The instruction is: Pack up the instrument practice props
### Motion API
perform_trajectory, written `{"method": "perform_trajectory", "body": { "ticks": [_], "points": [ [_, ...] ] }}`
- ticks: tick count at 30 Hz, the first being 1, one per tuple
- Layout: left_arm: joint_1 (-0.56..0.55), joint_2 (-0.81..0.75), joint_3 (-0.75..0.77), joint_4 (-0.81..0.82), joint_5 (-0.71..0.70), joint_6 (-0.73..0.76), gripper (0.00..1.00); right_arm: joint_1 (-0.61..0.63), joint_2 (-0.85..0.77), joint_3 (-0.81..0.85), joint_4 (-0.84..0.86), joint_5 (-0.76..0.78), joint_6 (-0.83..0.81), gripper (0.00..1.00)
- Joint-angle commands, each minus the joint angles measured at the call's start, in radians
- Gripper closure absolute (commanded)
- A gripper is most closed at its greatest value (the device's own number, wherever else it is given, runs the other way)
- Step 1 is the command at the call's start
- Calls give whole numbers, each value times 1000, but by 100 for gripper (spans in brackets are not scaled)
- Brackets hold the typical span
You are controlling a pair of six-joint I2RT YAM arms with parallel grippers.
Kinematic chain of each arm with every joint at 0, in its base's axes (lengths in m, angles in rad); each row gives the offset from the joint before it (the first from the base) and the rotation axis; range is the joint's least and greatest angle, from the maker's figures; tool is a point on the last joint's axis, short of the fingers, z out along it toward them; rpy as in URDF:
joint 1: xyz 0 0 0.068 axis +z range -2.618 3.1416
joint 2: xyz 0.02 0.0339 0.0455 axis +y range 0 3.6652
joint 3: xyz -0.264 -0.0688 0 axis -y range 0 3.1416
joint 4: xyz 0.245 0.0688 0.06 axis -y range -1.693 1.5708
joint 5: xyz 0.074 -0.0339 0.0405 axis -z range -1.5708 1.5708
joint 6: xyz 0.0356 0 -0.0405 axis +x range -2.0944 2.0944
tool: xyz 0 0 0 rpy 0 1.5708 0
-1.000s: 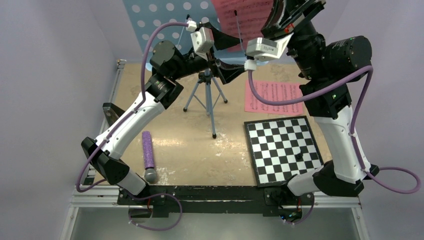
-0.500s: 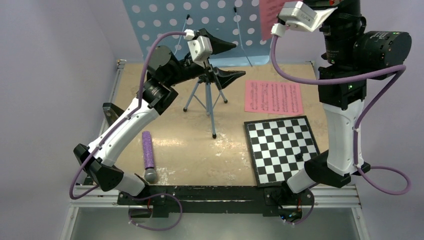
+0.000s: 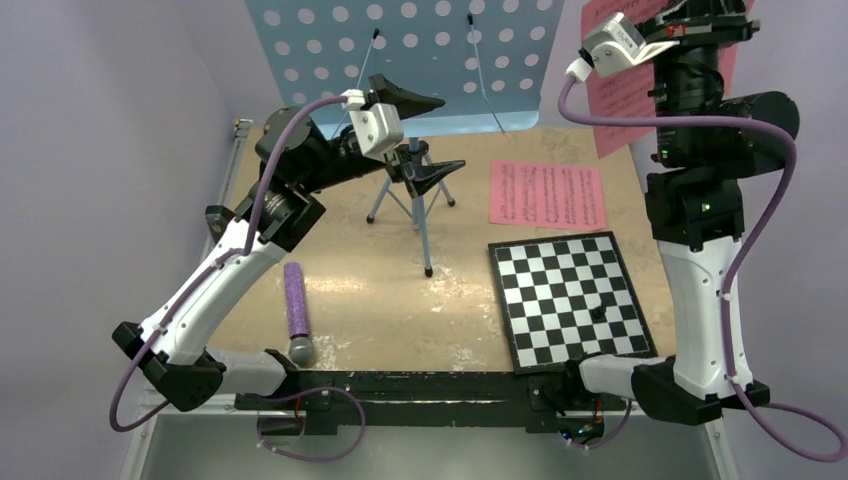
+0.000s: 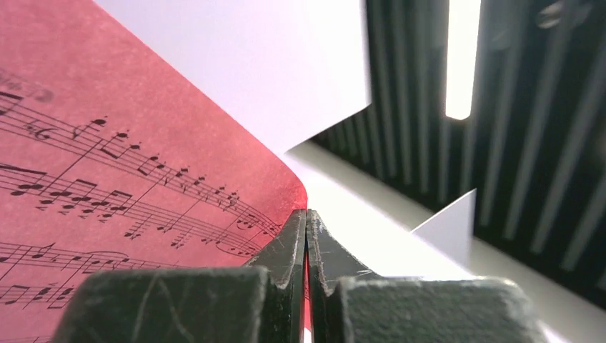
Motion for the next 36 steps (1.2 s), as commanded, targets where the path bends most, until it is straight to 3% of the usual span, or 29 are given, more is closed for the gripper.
{"method": "perform_trajectory", "body": {
  "ticks": [1, 4, 9, 13, 19, 23, 29, 36],
  "points": [
    [9, -95, -40, -85, -18, 102, 4, -39, -76, -156, -128, 174, 143, 100],
    [10, -137, -74, -127, -19, 143, 4, -64, -123, -258, -233, 258, 285, 100],
    [15, -169, -108, -154, -61, 173, 4, -112, -185, -443, -289, 271, 416, 100],
    [23, -177, -103, -182, -64, 178, 4, -144, -203, -505, -420, 231, 556, 100],
    [29, -196, -104, -229, -57, 201, 3, -206, -129, -535, -704, 121, 901, 100],
    [29, -209, -105, -265, -62, 238, 3, -213, -71, -593, -738, -10, 1041, 100],
    [30, -222, -90, -324, -81, 285, 3, -216, 103, -502, -787, -253, 1259, 100],
    [29, -231, -89, -382, -107, 315, 2, -248, 321, -330, -771, -399, 1430, 100]
  ]
}}
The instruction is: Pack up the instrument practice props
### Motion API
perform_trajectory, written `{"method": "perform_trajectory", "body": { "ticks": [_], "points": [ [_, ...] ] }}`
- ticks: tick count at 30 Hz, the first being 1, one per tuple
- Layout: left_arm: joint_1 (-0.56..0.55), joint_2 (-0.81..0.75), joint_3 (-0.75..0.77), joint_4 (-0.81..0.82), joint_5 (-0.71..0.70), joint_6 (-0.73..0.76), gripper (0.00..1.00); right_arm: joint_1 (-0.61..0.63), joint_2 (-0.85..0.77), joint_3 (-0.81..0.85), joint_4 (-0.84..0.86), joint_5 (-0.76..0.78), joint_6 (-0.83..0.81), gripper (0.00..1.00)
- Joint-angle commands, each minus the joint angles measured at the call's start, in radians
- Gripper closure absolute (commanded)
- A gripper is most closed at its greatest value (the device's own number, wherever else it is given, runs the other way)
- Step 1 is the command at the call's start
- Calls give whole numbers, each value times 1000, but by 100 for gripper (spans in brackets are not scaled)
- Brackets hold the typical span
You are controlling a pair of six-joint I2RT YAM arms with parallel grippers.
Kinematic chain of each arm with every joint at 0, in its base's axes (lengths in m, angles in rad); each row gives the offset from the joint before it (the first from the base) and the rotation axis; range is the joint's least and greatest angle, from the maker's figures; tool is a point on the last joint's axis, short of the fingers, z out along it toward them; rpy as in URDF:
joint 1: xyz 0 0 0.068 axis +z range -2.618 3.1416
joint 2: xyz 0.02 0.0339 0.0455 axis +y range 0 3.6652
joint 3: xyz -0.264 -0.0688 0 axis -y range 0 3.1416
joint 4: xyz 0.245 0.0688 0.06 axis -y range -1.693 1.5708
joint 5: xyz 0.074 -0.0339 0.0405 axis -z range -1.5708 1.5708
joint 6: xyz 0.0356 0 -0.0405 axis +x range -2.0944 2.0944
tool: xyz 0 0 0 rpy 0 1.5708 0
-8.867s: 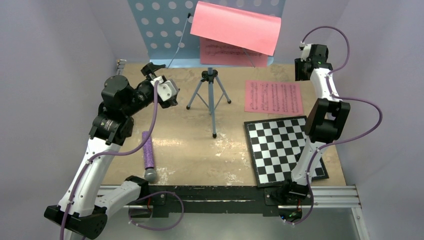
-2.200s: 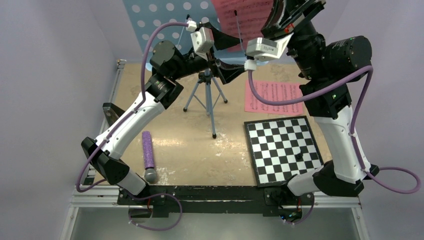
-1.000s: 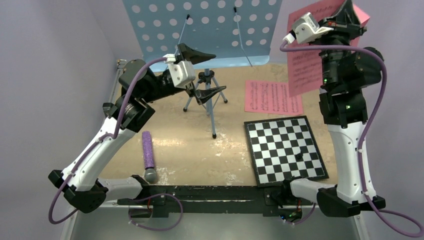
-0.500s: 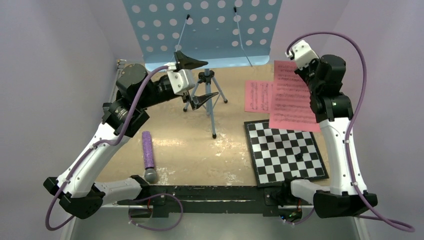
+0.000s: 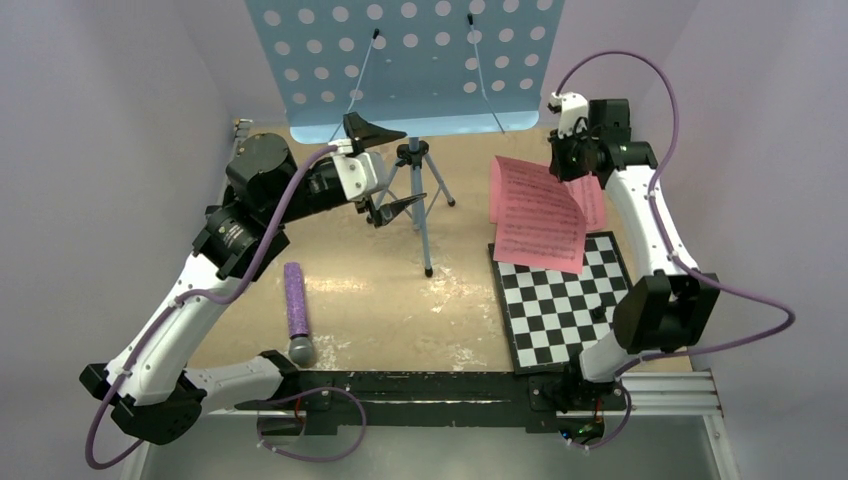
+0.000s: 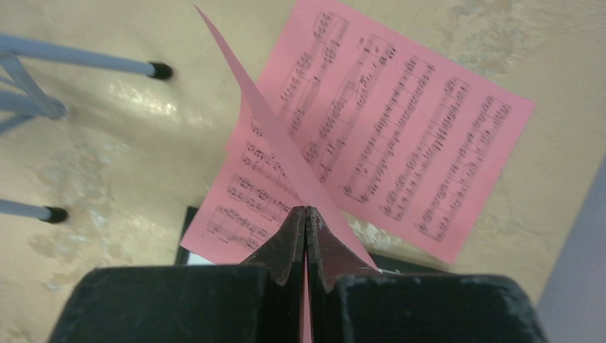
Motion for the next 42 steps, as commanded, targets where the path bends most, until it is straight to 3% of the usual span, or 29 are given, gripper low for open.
{"method": "perform_trajectory", "body": {
  "ticks": [1, 8, 17, 22, 30, 39, 42],
  "points": [
    [4, -21, 17, -42, -30, 45, 2, -24, 77, 143, 23, -151, 157, 100],
    [4, -17, 32, -106, -71, 103, 2, -110, 203, 254, 36, -177, 288, 100],
    [5, 5, 37, -195, -119, 177, 1, -283, 285, 179, 189, -335, 671, 100],
    [5, 23, 56, -263, -169, 221, 1, -322, 328, 150, 235, -369, 760, 100],
    [4, 71, 141, -361, -223, 260, 1, -354, 374, 156, 208, -288, 746, 100],
    [5, 87, 145, -363, -213, 242, 1, -366, 415, 164, 159, -146, 589, 100],
    [5, 91, 148, -365, -204, 239, 1, -366, 429, 179, 149, -128, 530, 89]
  ]
}}
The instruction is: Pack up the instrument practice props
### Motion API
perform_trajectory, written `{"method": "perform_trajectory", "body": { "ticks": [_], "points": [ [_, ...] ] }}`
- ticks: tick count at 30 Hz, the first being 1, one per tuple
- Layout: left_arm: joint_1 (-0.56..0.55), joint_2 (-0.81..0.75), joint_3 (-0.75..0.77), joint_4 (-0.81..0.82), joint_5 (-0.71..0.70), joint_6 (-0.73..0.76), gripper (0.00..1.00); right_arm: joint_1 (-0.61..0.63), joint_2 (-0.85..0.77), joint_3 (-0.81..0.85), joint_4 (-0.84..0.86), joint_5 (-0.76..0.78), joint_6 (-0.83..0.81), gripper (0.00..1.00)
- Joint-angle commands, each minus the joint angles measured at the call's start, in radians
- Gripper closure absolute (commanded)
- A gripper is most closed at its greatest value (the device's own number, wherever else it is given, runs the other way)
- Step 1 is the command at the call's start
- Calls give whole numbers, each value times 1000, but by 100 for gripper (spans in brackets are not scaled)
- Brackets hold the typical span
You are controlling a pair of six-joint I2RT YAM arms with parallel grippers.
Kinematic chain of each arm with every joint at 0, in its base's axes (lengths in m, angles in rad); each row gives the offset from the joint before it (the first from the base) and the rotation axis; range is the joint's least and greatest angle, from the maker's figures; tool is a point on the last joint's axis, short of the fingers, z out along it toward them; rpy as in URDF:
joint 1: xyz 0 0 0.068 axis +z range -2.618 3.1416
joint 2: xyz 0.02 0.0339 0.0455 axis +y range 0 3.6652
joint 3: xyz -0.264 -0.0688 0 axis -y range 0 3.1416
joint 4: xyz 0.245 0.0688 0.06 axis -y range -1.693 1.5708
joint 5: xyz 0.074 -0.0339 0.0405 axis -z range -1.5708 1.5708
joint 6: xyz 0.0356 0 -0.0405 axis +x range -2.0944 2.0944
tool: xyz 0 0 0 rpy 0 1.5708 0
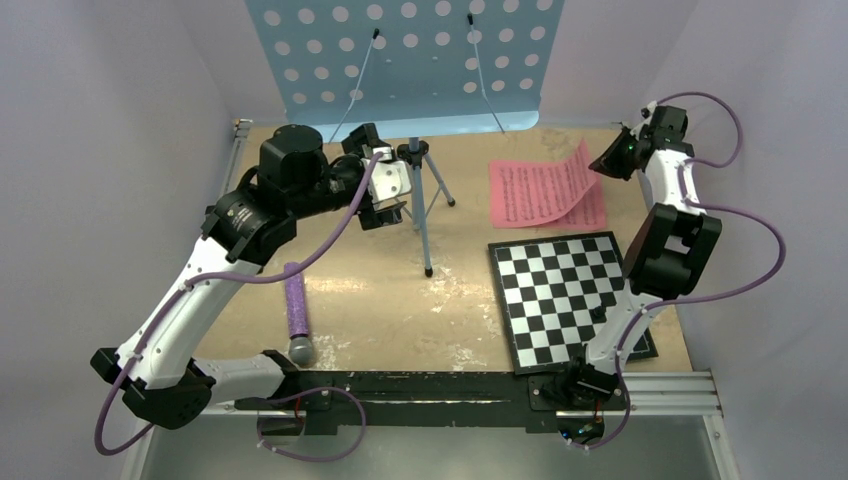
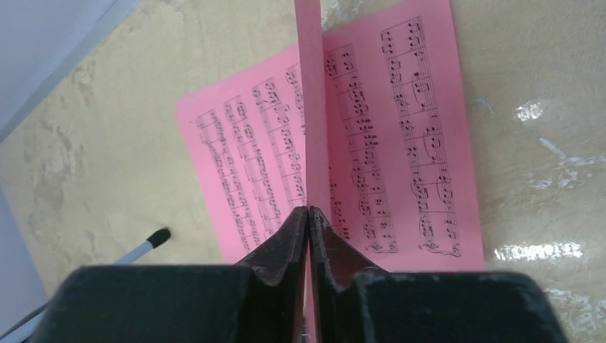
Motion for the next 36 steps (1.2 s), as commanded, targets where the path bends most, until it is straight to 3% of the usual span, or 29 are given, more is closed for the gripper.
{"method": "perform_trajectory", "body": {
  "ticks": [1, 11, 14, 18, 21, 25, 33, 36],
  "points": [
    [4, 5, 42, 2, 6, -9, 1, 0, 25, 32, -21, 80, -117, 85],
    [4, -11, 22, -1, 35, -51, 1, 4, -42, 26, -79, 311, -101, 60],
    [4, -27, -6, 4, 48, -59, 1, 6, -86, 26, -93, 293, -137, 53],
    [6, -64, -81, 43, 62, -87, 1, 20, -171, -12, -90, 201, -152, 31],
    [11, -102, -147, 70, 86, -140, 1, 36, -246, -59, -79, 144, -160, 4],
    [15, -171, -263, 107, 74, -214, 1, 49, -348, -138, -80, 89, -171, 1],
    [39, -221, -390, 22, 93, -242, 1, 60, -559, -311, -139, -49, -165, 1],
    [48, -240, -456, 67, 105, -246, 1, 69, -625, -339, -200, -111, -234, 1]
  ]
}}
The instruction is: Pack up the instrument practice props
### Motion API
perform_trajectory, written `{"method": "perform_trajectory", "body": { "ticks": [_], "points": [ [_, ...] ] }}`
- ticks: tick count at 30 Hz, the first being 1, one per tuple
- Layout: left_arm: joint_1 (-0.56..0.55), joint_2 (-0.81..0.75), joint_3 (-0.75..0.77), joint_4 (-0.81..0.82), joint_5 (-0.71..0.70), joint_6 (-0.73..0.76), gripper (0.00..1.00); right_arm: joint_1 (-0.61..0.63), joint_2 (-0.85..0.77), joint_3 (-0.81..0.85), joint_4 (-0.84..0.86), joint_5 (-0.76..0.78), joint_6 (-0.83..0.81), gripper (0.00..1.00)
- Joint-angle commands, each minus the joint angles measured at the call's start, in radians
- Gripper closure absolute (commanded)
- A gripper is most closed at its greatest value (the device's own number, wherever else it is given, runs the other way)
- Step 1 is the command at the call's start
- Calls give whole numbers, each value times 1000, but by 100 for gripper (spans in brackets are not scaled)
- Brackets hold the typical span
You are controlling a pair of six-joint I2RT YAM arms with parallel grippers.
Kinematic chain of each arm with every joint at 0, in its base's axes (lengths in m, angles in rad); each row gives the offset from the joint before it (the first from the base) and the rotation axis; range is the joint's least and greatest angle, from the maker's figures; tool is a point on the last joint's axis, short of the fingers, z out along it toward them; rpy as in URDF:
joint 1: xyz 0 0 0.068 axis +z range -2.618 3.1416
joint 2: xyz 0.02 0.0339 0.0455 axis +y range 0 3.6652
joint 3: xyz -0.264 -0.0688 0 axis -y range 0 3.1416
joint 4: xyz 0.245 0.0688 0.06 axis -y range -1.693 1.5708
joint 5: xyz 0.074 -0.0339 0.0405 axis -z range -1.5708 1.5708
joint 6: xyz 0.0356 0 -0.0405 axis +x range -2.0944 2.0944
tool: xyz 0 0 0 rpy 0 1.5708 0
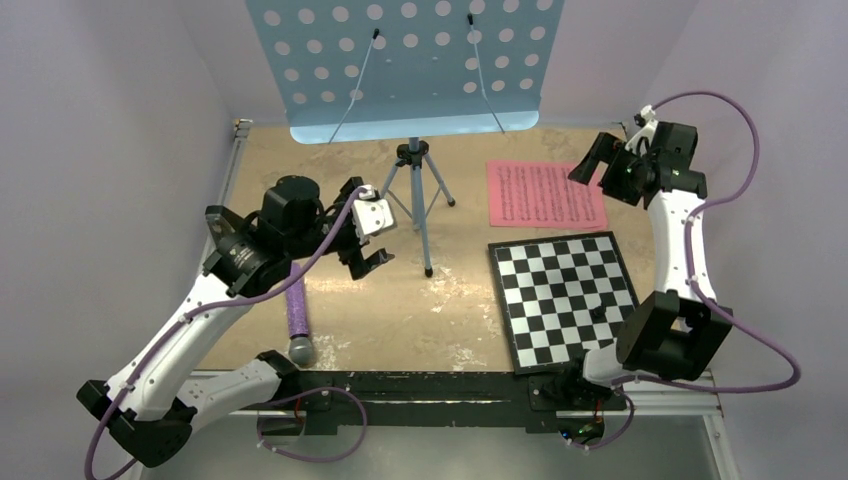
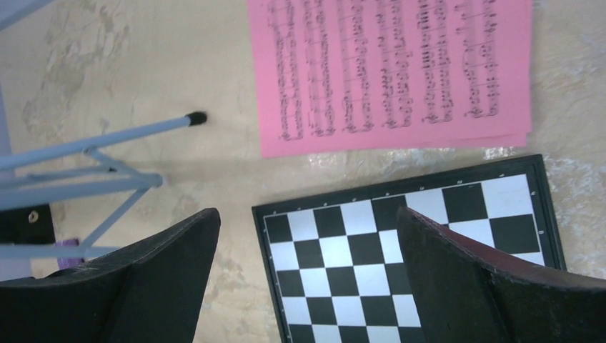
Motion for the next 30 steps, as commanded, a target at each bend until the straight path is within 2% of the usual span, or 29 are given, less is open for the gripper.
{"method": "perform_trajectory", "body": {
  "ticks": [1, 4, 7, 10, 12, 14, 18, 20, 25, 27, 30],
  "points": [
    [15, -31, -85, 53, 29, -40, 1, 14, -120, -34, -88, -118, -104, 1],
    [16, -29, -133, 91, 2, -37, 1, 23, -211, -72, -100, -152, -196, 1],
    [16, -27, -196, 145, -71, 8, 1, 22, -317, -109, -41, -263, -280, 1],
    [17, -5, -218, 191, -232, -12, 1, 21, -379, -75, 35, -422, -277, 1],
    [21, 15, -216, 208, -280, 11, 1, 28, -372, -25, 71, -546, -259, 1],
    [27, 8, -222, 241, -240, 91, 1, 56, -358, 19, 71, -579, -260, 2],
    [27, -61, -307, 493, -143, 245, 2, 159, -375, 42, 88, -544, -380, 2],
    [26, -55, -296, 562, -94, 309, 7, 177, -381, 53, 133, -532, -369, 2],
    [26, 59, -204, 632, -94, 400, 26, 179, -339, 138, 184, -532, -310, 3],
    [26, 103, -174, 656, -92, 409, 30, 180, -321, 166, 242, -556, -276, 3],
    [27, 139, -129, 657, -64, 421, 48, 180, -282, 211, 327, -588, -176, 3]
  ]
}}
